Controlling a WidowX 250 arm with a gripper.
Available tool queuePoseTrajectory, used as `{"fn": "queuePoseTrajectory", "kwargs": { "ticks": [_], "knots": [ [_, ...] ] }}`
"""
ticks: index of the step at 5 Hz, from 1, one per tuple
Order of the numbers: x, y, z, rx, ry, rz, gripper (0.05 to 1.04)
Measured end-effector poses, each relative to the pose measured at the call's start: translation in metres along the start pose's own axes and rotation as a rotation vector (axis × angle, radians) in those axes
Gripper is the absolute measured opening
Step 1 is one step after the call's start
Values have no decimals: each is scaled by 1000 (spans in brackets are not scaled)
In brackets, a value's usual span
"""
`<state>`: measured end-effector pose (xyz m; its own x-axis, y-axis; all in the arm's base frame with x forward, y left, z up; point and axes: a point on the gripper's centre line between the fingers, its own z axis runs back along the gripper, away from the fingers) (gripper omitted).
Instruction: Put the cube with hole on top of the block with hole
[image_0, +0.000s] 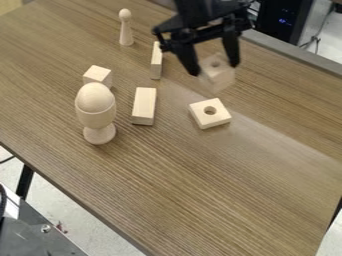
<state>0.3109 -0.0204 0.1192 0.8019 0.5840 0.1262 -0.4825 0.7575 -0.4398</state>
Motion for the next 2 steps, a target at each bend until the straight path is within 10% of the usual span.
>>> {"fn": "queuePoseTrajectory", "kwargs": {
  "ticks": [2],
  "knots": [
    [-4, -1, -23, -79, -7, 61, 711]
  ]
}}
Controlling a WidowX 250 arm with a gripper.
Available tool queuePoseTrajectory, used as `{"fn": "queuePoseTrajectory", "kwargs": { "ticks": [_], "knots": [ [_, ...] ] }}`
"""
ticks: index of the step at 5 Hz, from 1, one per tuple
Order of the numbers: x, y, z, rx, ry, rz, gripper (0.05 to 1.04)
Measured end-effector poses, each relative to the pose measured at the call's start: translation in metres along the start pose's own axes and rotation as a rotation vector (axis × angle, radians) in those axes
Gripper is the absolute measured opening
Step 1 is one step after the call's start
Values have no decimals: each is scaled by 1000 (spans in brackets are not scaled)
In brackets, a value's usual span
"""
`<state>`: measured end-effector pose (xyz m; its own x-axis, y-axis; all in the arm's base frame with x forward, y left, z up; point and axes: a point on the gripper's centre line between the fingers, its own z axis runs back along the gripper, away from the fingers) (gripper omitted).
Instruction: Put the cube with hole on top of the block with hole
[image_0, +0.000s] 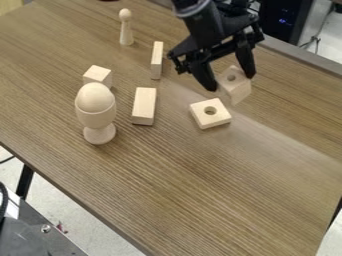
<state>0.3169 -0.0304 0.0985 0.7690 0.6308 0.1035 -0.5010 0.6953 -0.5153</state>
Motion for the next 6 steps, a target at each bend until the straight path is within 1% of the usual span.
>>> {"fn": "queuePoseTrajectory", "kwargs": {
  "ticks": [1, 2, 3, 5, 6],
  "knots": [
    [-2, 11, -14, 36, 52, 3, 712],
    [1, 20, -26, 77, 100, 0, 712],
    [6, 23, -29, 97, 106, -18, 711],
    [22, 22, -27, 94, 86, -44, 711],
    [27, 24, -28, 109, 102, -69, 711]
  ]
}}
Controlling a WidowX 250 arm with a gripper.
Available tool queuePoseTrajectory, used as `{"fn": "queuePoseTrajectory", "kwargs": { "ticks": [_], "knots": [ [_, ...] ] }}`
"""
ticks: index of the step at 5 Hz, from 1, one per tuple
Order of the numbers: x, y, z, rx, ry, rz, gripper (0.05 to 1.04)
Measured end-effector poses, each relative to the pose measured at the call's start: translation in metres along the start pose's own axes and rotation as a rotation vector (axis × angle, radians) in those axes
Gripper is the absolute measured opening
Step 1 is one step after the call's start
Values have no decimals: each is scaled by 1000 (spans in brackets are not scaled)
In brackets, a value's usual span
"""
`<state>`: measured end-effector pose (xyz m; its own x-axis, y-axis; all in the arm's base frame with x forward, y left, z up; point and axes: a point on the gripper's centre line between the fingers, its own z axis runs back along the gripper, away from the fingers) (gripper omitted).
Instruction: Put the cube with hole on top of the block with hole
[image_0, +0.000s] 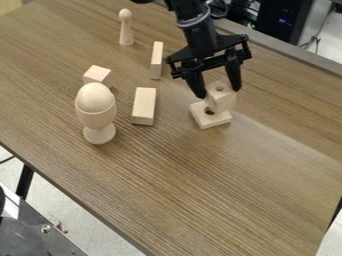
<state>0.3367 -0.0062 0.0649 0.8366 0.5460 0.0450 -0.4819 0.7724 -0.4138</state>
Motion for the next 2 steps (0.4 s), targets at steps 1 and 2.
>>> {"fn": "queuePoseTrajectory", "kwargs": {
  "ticks": [1, 2],
  "knots": [
    [2, 3, -4, 28, 34, -57, 711],
    [1, 3, -3, 33, 50, -87, 711]
  ]
}}
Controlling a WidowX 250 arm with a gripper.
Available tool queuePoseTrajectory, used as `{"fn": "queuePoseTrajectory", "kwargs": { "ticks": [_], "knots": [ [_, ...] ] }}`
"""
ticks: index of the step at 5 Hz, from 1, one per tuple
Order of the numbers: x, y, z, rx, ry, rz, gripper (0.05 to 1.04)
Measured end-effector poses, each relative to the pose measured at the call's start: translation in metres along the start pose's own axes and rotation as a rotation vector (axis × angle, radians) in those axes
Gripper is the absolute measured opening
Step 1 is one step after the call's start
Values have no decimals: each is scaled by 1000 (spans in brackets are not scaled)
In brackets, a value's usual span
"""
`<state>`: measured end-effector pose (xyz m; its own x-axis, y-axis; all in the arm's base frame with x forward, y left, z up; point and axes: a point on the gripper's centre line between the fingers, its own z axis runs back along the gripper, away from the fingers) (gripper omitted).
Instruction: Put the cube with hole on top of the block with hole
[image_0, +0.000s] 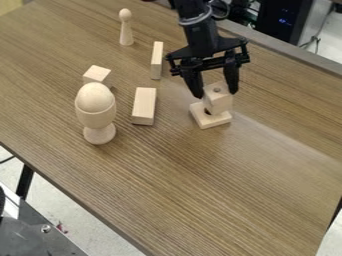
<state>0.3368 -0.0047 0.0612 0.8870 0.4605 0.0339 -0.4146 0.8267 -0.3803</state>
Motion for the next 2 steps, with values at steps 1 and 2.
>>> {"fn": "queuePoseTrajectory", "kwargs": {
  "ticks": [1, 2],
  "knots": [
    [0, 0, 1, 6, 8, -26, 711],
    [0, 2, 2, 17, 10, -35, 712]
  ]
}}
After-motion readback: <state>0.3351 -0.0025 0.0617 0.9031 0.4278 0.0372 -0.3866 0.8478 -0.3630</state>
